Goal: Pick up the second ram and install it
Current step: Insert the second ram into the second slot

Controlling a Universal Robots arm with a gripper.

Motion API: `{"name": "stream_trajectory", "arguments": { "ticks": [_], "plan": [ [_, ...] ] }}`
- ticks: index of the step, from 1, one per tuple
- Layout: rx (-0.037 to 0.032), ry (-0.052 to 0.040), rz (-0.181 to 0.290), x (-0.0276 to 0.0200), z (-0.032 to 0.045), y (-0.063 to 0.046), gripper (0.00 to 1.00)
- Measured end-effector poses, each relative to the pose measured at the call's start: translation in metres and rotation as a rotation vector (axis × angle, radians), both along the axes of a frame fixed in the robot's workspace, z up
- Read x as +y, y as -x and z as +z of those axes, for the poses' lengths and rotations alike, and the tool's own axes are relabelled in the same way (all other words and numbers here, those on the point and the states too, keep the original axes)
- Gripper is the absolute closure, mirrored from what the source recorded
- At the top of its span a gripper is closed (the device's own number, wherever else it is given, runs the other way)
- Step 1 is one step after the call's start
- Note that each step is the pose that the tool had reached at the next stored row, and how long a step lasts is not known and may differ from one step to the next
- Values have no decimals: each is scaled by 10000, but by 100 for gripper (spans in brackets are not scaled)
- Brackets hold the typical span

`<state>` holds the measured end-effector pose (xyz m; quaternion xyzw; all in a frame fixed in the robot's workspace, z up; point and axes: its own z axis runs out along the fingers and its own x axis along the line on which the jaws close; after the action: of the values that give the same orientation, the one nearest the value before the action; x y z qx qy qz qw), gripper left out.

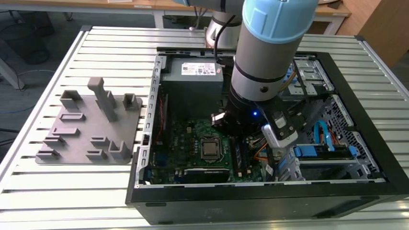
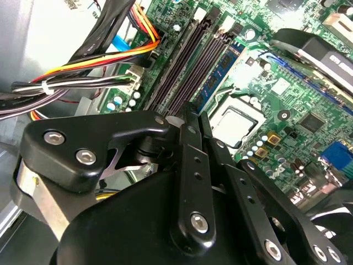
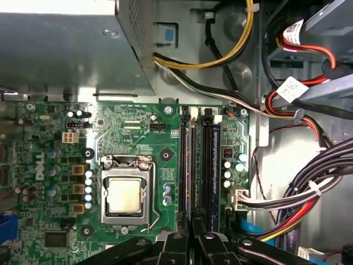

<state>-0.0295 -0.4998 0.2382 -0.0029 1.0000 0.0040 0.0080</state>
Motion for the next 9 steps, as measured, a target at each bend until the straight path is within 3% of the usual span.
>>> {"name": "stream_trajectory", "arguments": {
  "ticks": [3, 9],
  "plan": [
    [0, 3, 0, 0, -60, -1, 86],
    [0, 44, -191, 1, -104, -3, 86]
  ]
}}
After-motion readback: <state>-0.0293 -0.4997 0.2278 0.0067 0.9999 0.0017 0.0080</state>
